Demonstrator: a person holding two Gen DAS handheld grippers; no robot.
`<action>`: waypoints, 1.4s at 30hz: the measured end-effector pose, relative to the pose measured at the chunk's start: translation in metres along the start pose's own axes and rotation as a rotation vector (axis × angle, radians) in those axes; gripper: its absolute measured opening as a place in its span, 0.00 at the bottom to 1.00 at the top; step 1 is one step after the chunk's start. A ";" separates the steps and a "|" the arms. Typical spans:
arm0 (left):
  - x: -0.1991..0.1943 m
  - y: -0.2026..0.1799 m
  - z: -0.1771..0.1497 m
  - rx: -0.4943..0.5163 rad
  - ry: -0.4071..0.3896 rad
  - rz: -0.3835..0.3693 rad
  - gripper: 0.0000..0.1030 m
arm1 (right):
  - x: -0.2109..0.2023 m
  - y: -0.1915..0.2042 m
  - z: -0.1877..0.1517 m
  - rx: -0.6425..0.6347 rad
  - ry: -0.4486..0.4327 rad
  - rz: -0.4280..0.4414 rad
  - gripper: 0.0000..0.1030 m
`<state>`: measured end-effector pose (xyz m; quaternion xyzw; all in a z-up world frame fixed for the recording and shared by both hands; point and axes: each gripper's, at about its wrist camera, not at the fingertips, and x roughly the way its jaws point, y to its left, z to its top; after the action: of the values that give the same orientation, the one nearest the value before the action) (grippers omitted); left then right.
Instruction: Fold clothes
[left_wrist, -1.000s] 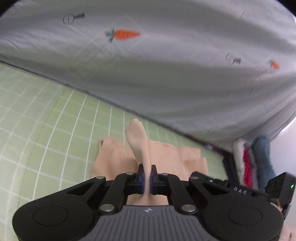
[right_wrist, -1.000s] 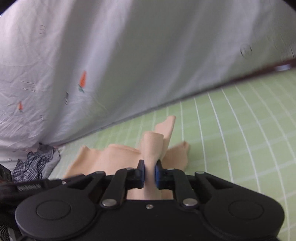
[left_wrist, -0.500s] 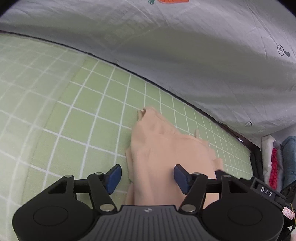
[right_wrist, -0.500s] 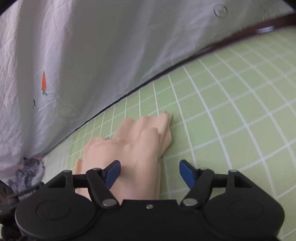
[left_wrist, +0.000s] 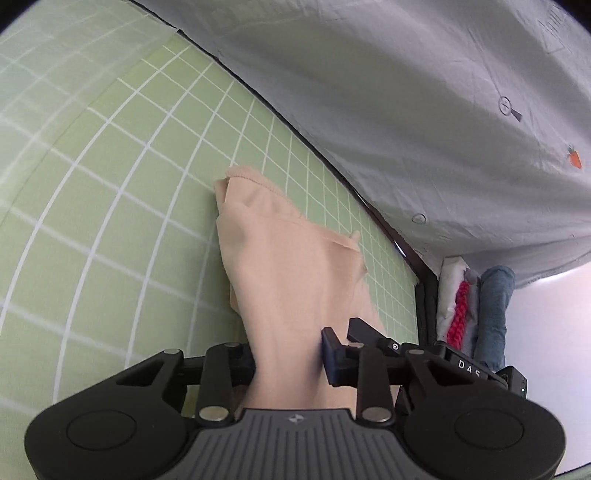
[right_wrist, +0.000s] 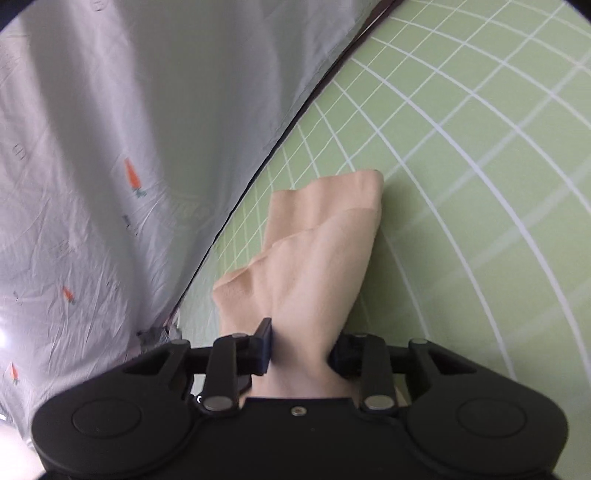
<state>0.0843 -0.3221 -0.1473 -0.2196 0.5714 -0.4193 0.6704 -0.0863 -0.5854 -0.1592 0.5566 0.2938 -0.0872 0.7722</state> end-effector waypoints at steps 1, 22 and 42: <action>-0.007 -0.003 -0.011 -0.009 0.011 -0.006 0.31 | -0.014 -0.001 -0.010 0.003 -0.001 -0.002 0.29; 0.016 -0.111 -0.166 0.133 0.294 -0.193 0.31 | -0.249 -0.057 -0.126 0.126 -0.310 -0.218 0.30; 0.222 -0.489 -0.195 0.404 -0.037 -0.446 0.29 | -0.511 -0.097 0.212 -0.497 -0.581 -0.186 0.29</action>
<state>-0.2543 -0.7363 0.0533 -0.2096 0.4019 -0.6572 0.6022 -0.4704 -0.9120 0.0883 0.2757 0.1244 -0.2368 0.9233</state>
